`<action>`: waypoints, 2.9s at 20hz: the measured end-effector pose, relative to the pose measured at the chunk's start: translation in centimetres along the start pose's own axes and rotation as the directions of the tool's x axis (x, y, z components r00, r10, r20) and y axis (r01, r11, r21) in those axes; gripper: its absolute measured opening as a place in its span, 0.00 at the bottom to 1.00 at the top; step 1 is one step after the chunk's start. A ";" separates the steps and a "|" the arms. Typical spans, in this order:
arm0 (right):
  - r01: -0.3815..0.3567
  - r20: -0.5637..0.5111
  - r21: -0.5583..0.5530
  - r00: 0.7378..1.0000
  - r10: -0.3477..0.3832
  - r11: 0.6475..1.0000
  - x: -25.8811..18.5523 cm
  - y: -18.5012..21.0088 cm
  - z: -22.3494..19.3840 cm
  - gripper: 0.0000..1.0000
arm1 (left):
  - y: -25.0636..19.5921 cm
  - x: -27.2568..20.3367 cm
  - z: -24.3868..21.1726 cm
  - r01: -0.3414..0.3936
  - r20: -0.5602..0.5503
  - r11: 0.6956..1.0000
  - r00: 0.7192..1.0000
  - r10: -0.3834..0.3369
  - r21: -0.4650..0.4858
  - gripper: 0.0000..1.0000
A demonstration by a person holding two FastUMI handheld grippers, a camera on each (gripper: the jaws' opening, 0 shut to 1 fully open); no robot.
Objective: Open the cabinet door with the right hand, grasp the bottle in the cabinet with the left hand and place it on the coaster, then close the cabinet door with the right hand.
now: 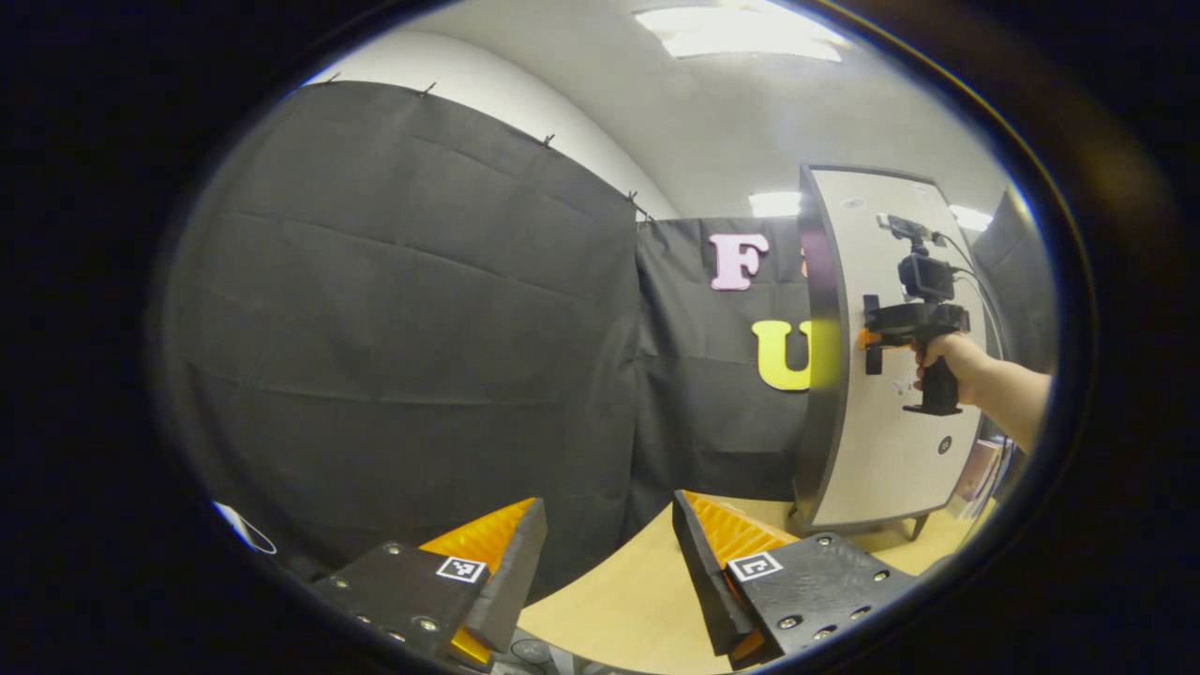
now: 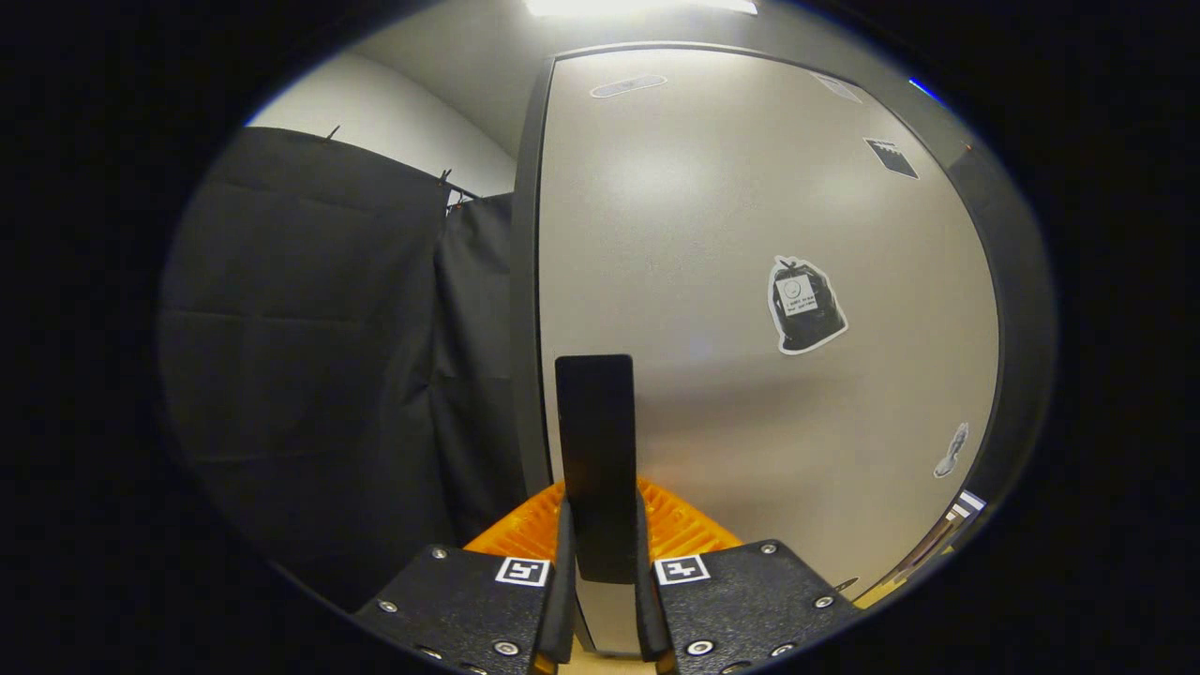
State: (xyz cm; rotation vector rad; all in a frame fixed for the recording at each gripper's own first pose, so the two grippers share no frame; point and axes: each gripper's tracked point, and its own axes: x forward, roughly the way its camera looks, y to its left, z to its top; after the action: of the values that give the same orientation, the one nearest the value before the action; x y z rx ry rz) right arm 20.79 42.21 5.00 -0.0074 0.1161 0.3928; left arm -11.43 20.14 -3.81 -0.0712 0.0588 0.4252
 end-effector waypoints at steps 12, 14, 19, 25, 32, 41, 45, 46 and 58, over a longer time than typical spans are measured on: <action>-0.064 -0.008 0.005 0.998 0.064 0.998 -1.9 0.3 0.2 0.24 | -0.4 -0.6 0.8 0.092 0.029 0.996 0.995 -0.092 0.023 0.78; -0.077 -0.008 0.004 0.997 0.077 0.997 -2.0 0.2 0.1 0.24 | -0.6 -0.8 0.9 0.112 0.035 0.993 0.993 -0.113 0.034 0.78; -0.110 -0.010 0.000 0.994 0.110 0.994 -2.8 0.0 0.0 0.24 | -1.3 -1.4 1.2 0.178 0.044 0.983 0.983 -0.180 0.038 0.78; -0.140 -0.013 -0.003 0.990 0.140 0.990 -3.2 -0.3 -0.2 0.24 | -4.9 0.2 1.3 0.231 0.046 0.972 0.972 -0.232 0.042 0.78; -0.182 -0.016 -0.007 0.983 0.182 0.983 -4.0 -0.7 -0.3 0.24 | -6.5 2.1 1.4 0.262 0.052 0.964 0.963 -0.264 0.050 0.78; -0.220 -0.010 -0.005 0.976 0.220 0.976 -5.2 -1.3 -0.4 0.24 | -7.4 2.5 2.1 0.302 0.059 0.952 0.950 -0.305 0.059 0.78; -0.233 -0.014 -0.001 0.972 0.233 0.973 -6.3 -1.6 -0.3 0.24 | -8.6 2.3 2.4 0.330 0.063 0.942 0.940 -0.334 0.063 0.78; -0.235 -0.015 -0.002 0.972 0.235 0.972 -7.0 -1.8 -0.4 0.24 | -9.1 2.3 2.4 0.339 0.065 0.939 0.937 -0.343 0.063 0.77; -0.292 -0.007 0.009 0.956 0.292 0.956 -11.9 -5.2 -0.6 0.24 | -14.1 -1.3 2.6 0.363 0.054 0.929 0.929 -0.367 0.075 0.78</action>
State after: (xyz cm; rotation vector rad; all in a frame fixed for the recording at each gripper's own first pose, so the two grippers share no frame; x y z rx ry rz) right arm 11.81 32.91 5.65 0.0166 0.1274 0.6883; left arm -6.70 7.01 -0.30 -0.0037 -0.0077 0.0518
